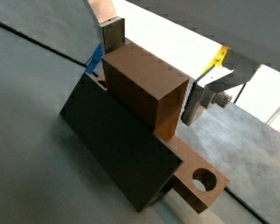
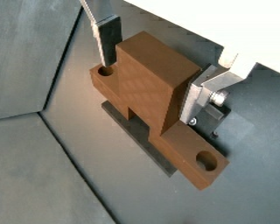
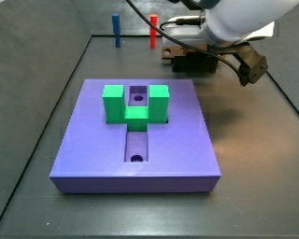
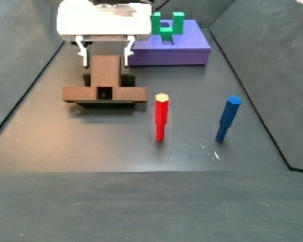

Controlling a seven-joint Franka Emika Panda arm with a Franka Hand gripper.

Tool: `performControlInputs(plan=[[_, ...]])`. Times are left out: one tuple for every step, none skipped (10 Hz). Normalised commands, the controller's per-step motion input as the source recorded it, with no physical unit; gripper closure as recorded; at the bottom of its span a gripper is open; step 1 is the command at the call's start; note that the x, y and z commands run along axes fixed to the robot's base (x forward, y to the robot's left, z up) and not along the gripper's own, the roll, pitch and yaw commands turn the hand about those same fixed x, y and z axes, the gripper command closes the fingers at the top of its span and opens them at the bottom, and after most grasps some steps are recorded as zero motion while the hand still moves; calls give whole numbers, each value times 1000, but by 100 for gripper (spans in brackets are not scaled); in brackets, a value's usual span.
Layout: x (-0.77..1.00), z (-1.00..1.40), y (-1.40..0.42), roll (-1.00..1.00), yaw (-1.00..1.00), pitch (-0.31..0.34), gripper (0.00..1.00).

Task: Pick up the brown object. Move up. Place the brown object on the fixture. Regrasp the brown object. Move to above the board. Insert the brown object.
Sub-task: Regrasp the brown object.

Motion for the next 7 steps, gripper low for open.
performControlInputs(plan=[[0,-37,0,-234,0,-131,0],[0,-77,0,-146,0,-100,0],[0,-94,0,-117,0,-94,0],[0,-126,0,-66,0,-71,0],[0,-140,0,-17,0,-43,0],[0,-111,0,0,0,-9,0],[0,-71,-17,49,0,0,0]])
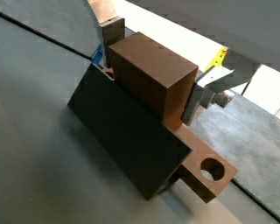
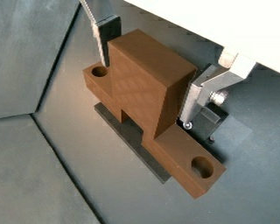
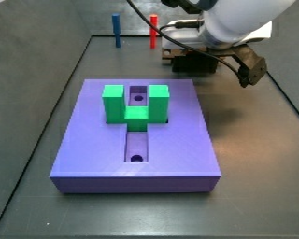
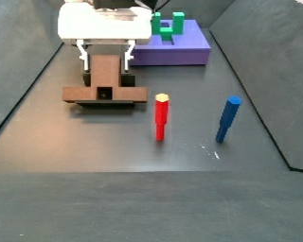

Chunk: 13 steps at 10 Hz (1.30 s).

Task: Pick up the brown object. Move up. Place the brown object on the fixture. Regrasp the brown object. Move to above the board. Insert the brown object.
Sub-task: Regrasp the brown object.

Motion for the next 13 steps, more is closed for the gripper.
performControlInputs(plan=[[0,-57,-31,146,0,0,0],[0,0,0,51,0,-14,0],[0,0,0,20,0,0,0],[0,0,0,54,0,0,0],[0,0,0,17,0,0,0],[0,0,0,0,0,0,100],[0,0,0,0,0,0,100],[0,0,0,0,0,0,100],[0,0,0,0,0,0,100],[0,0,0,0,0,0,100],[0,0,0,0,0,0,100],[0,0,0,0,0,0,100],[0,0,0,0,0,0,100]])
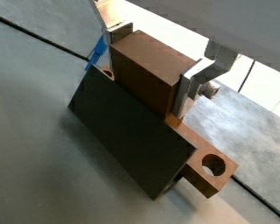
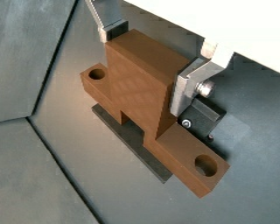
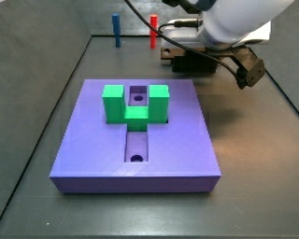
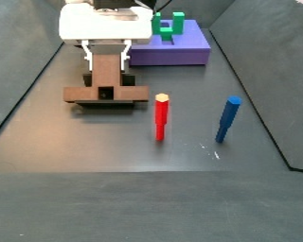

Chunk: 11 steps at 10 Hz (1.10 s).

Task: Pick up the brown object. Move up. Place the brown object on the fixture. Regrasp the brown object. Move to above the board. Insert the brown object.
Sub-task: Regrasp the brown object, then move to above the board.

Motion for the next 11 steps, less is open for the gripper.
performControlInputs(plan=[[0,0,0,0,0,0,100],[0,0,0,0,0,0,100],[0,0,0,0,0,0,100],[0,0,0,0,0,0,100],[0,0,0,0,0,0,100],[0,0,0,0,0,0,100],[0,0,0,0,0,0,100],[0,0,0,0,0,0,100],[0,1400,0,0,0,0,100],[-5,1400,-11,-75,-15,24,100],[-29,1400,-16,-121,-22,20,100]])
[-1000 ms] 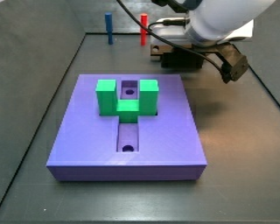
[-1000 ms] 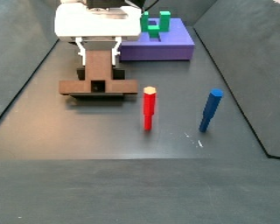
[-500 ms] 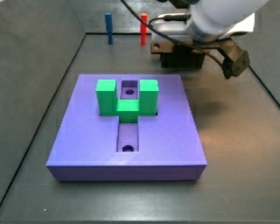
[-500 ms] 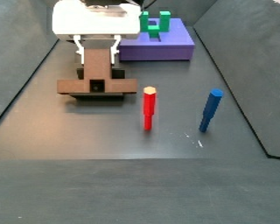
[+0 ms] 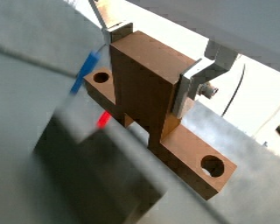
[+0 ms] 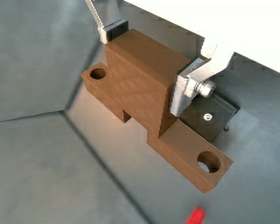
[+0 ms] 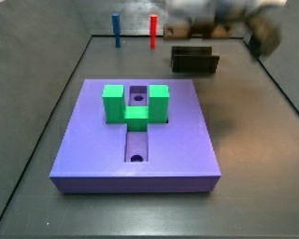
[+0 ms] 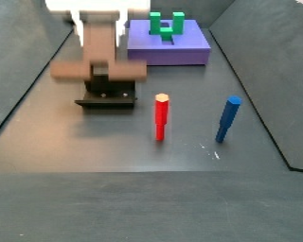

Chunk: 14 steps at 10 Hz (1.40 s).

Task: Pick up the brown object. Move up. Place the brown object on the fixture. Regrasp the brown object. Move to above the board. Insert the brown object.
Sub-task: Move to above the board.

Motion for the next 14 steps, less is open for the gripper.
performControlInputs(plan=[[-21,1400,-3,-61,-9,21,100],[-11,1400,-14,-44,-7,41,100],[-13,1400,-22,-13,2,49,100],[-3,1400,-19,-6,12,55,100],[21,670,-15,-5,14,70,100],[41,322,-17,6,22,82,100],[49,190,-20,7,32,94,100],[-939,282,-1400,-1000,-110,62,100],[-961,274,-1400,-1000,-107,50,100],[-1033,286,-1400,-1000,-97,34,100],[-1065,266,-1400,-1000,-89,36,100],[-1061,273,-1400,-1000,-90,42,100],[-783,200,-997,-1000,-84,45,100],[-505,112,-610,-1000,-79,49,100]])
